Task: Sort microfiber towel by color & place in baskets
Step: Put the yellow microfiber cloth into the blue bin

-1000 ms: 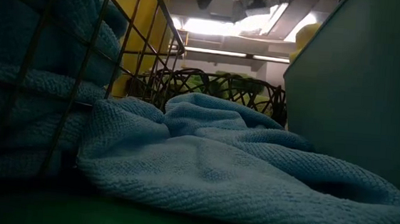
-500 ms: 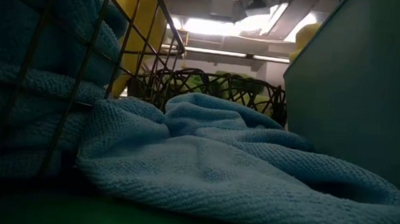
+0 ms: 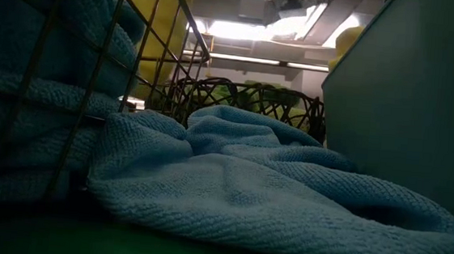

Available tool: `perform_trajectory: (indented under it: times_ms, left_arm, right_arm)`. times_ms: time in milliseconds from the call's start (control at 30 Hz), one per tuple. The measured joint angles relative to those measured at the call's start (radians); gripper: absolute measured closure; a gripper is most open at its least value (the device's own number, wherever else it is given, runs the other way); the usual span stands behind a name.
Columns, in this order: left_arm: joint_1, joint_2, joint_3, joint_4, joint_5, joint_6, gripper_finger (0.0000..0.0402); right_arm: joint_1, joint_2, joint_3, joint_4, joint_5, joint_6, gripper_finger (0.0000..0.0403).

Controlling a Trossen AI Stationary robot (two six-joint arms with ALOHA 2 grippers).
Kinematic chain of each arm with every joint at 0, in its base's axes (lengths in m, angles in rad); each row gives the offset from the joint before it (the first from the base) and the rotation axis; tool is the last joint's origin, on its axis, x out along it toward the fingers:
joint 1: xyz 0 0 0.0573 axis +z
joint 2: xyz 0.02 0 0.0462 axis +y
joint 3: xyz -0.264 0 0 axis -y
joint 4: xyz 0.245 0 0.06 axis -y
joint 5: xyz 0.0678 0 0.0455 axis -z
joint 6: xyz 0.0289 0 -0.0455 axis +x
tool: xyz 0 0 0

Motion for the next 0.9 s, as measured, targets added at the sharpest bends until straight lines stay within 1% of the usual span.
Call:
perform_trajectory:
  times_ms: [167, 200, 233, 333, 433, 567, 700, 800, 900]
  left_arm:
    - [0.000, 0.000, 0.000, 0.000, 0.002, -0.001, 0.0401]
    - [0.000, 0.000, 0.000, -0.001, 0.002, -0.001, 0.0401]
    - [0.000, 0.000, 0.000, -0.001, 0.003, -0.001, 0.0401]
    - [-0.005, 0.000, 0.000, -0.002, 0.003, -0.014, 0.0401]
    - [-0.006, 0.000, 0.000, -0.001, 0.009, -0.067, 0.0395]
    - [-0.008, 0.001, 0.000, -0.005, 0.018, -0.137, 0.0363]
    - [-0.016, 0.001, -0.001, -0.016, 0.015, -0.139, 0.0328]
    - [-0.023, 0.001, -0.001, -0.026, 0.013, -0.139, 0.0308]
    - [-0.025, 0.001, -0.001, -0.028, 0.011, -0.139, 0.0298]
  right_arm:
    - [-0.001, 0.000, 0.000, 0.001, -0.001, 0.000, 0.0371]
    - [-0.001, 0.000, 0.000, 0.001, -0.001, 0.000, 0.0386]
    - [-0.001, 0.000, 0.000, 0.001, -0.002, 0.000, 0.0393]
    - [-0.002, -0.005, 0.000, -0.007, -0.020, 0.006, 0.0385]
    - [-0.002, -0.027, 0.000, -0.044, -0.027, 0.010, 0.0395]
    - [-0.004, -0.085, 0.000, -0.129, -0.023, 0.014, 0.0396]
    - [-0.003, -0.157, 0.000, -0.250, -0.009, 0.017, 0.0400]
    - [-0.003, -0.216, 0.000, -0.324, -0.011, 0.094, 0.0400]
    - [-0.002, -0.274, 0.000, -0.368, -0.024, 0.172, 0.0401]
